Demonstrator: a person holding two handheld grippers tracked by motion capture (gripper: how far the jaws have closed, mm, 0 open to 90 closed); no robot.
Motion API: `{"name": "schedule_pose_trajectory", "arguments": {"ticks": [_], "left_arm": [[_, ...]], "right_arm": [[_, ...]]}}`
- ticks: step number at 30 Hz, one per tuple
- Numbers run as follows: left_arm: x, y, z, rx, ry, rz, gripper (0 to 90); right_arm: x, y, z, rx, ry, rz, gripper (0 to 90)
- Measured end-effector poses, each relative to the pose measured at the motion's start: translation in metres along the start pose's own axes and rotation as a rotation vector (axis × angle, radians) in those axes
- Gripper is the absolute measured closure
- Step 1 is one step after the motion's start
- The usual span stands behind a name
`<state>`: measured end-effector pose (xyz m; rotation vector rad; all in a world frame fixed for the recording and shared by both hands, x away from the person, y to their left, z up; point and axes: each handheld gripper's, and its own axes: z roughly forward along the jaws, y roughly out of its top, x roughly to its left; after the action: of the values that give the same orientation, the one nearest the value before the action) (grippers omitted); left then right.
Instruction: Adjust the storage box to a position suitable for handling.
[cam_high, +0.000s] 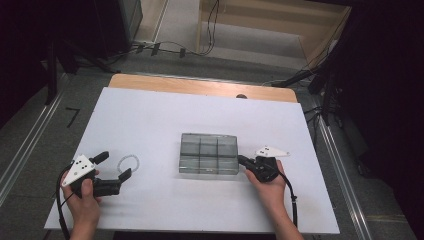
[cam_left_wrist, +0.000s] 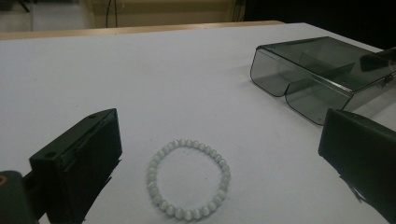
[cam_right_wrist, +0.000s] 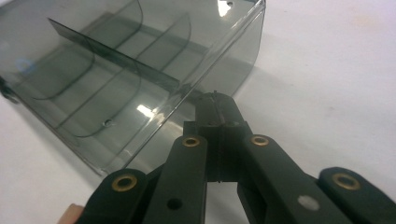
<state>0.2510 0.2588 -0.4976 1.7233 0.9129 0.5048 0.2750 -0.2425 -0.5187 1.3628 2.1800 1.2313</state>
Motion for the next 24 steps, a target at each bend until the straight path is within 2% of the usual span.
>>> {"name": "schedule_pose_trajectory", "arguments": {"ticks": [7,15,19,20,23,24], "left_arm": [[0.000,0.000,0.000,-0.001,-0.001,0.002,0.0],[-0.001,0.000,0.001,0.001,-0.001,0.002,0.0],[-0.001,0.000,0.000,-0.001,-0.006,0.008,0.0],[-0.001,0.000,0.000,0.000,-0.006,0.011,0.0],[-0.002,0.001,0.000,0.004,-0.009,0.016,0.0],[-0.003,0.002,0.000,0.005,-0.004,0.021,0.0]], "right_arm": [[0.004,0.001,0.003,-0.006,0.019,0.016,87.9],[0.006,0.003,0.004,-0.010,0.015,0.003,87.9],[0.004,0.005,-0.001,-0.032,0.003,0.008,87.6],[0.002,0.006,-0.004,-0.047,-0.001,0.018,83.7],[0.002,0.008,-0.008,-0.060,-0.002,0.025,81.0],[0.002,0.010,-0.012,-0.073,0.001,0.023,77.0]]}}
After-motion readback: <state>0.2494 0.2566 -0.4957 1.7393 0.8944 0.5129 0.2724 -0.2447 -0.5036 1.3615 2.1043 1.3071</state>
